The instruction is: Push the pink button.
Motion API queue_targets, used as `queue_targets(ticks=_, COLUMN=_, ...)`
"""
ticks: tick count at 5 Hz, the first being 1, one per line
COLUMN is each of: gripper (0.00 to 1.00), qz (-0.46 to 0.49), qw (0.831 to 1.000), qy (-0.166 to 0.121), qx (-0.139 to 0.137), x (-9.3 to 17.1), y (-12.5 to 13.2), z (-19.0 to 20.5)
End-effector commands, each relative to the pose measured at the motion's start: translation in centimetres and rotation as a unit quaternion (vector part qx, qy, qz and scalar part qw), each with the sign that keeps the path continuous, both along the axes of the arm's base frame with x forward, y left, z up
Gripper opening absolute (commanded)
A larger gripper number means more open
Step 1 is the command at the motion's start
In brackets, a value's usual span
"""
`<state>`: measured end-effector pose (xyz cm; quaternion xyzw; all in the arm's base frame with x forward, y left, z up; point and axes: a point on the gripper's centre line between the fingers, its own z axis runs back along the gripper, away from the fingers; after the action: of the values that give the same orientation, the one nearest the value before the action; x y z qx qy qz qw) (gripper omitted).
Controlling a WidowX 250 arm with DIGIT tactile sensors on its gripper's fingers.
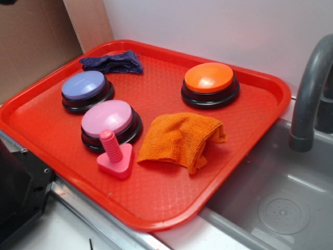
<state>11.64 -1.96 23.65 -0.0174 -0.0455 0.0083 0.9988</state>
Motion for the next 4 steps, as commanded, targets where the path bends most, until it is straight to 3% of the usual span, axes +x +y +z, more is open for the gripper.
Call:
queue_targets(ticks=1, gripper=1.00, qz=0.000, qw=1.000, qy=0.000, qx=0.000, x=0.0, y=0.0, z=0.0)
queue_targets(ticks=2, gripper=1.00, qz=0.020, qw=1.000, qy=0.006, qx=0.022, x=2.7, y=1.2, z=-2.2)
queue_targets(ticks=3, gripper=1.00, qz=0.050, qw=0.998, qy=-0.001, qx=0.030, x=4.0, y=2.8, z=-5.5)
queue_targets(ticks=4, gripper=1.00, qz=0.096, qw=0.995, qy=0.015, qx=0.035, x=4.2, y=4.1, z=-8.9)
